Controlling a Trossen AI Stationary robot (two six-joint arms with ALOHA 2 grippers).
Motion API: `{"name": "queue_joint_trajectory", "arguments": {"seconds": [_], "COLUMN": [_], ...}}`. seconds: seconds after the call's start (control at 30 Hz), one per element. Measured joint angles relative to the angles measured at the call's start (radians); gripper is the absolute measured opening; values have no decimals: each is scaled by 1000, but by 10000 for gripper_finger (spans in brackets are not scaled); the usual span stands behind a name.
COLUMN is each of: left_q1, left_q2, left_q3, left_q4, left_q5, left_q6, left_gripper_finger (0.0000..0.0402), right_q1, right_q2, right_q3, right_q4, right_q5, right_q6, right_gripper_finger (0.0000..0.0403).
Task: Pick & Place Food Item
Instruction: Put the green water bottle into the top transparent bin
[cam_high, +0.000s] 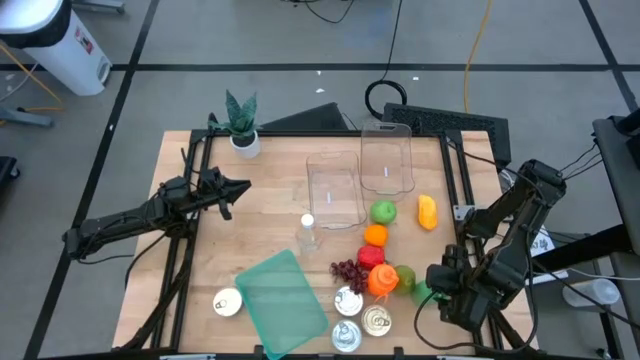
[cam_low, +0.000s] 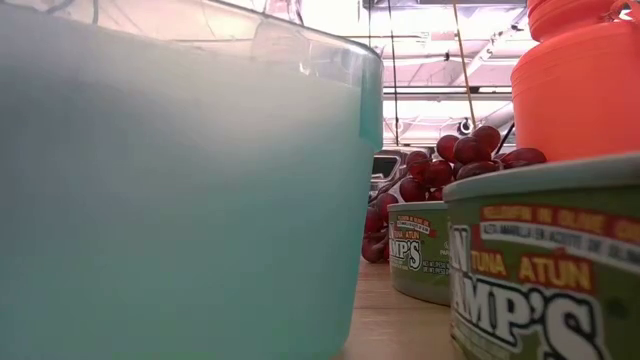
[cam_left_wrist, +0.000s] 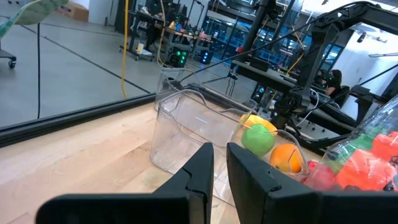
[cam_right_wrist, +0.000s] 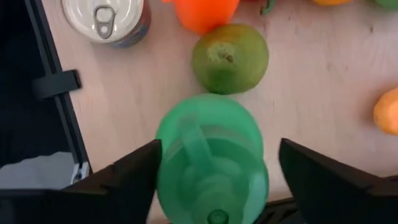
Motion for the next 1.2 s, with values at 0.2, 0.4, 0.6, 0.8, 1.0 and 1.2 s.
{"name": "queue_joint_trajectory", "arguments": {"seconds": [0.2,0.4,0.6,0.8,1.0,1.2], "left_q1": [0,0,0,0,0,0], "left_q2": [0,0,0,0,0,0], "left_q3": [0,0,0,0,0,0], "left_q4": [0,0,0,-8,-18,-16], "left_q5": [0,0,-1,0,-1,-1], "left_q6": [0,0,0,-5,-1,-1], "left_gripper_finger": [51,51,51,51,51,51], "right_q1": [0,-28,-84,-138,-224,-345], "right_q2": [0,-10,-86,-190,-292,-327], "right_q3": [0,1,1,45,176,329], "right_q4": [-6,-5,0,-16,-48,-273], "right_q5": [-31,-114,-139,-135,-41,-31], "right_q6": [-11,-47,-101,-158,-341,-356], "right_gripper_finger": [202,202,202,202,202,202]}}
